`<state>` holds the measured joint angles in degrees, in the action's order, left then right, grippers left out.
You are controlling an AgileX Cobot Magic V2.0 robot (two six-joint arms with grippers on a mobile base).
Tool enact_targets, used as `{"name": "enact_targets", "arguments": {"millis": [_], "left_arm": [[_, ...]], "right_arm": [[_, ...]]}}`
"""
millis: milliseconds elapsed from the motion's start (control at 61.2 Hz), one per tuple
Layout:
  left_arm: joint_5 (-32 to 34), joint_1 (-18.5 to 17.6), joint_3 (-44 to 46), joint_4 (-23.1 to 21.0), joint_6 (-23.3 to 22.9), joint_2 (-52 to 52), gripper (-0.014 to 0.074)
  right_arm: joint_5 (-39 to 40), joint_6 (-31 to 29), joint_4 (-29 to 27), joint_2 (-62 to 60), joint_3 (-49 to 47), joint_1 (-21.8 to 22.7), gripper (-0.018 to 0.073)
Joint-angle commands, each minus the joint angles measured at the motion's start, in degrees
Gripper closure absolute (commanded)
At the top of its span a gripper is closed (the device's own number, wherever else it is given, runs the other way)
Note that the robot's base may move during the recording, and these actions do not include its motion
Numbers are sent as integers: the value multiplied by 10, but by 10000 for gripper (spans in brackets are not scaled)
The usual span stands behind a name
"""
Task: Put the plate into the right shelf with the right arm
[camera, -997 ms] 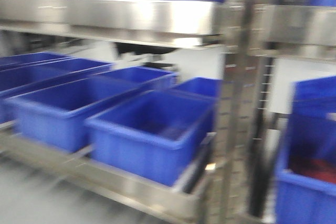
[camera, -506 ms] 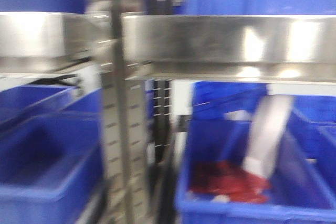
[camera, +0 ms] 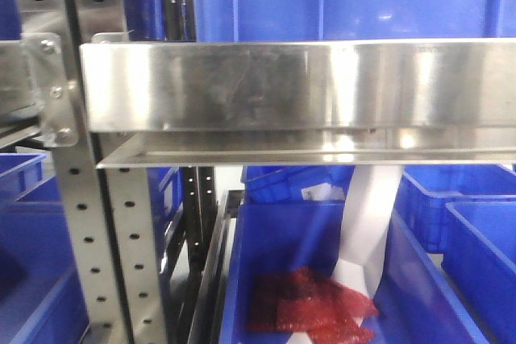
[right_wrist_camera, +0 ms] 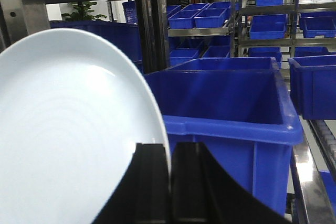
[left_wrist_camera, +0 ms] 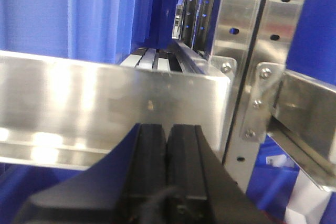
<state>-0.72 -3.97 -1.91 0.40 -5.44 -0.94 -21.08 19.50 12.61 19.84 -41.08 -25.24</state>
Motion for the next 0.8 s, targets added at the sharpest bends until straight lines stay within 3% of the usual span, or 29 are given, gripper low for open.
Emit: {"name": "enact_targets", "arguments": {"millis": [0, 637, 784], "left_arm": [[51, -1, -3, 0, -3, -4, 643], [51, -1, -3, 0, -3, -4, 643], [51, -1, -3, 0, -3, -4, 643]], "right_arm": [[52, -2, 9, 8, -16, 1, 505], [71, -2, 9, 10, -16, 1, 505], [82, -2, 8, 32, -64, 1, 505]]}}
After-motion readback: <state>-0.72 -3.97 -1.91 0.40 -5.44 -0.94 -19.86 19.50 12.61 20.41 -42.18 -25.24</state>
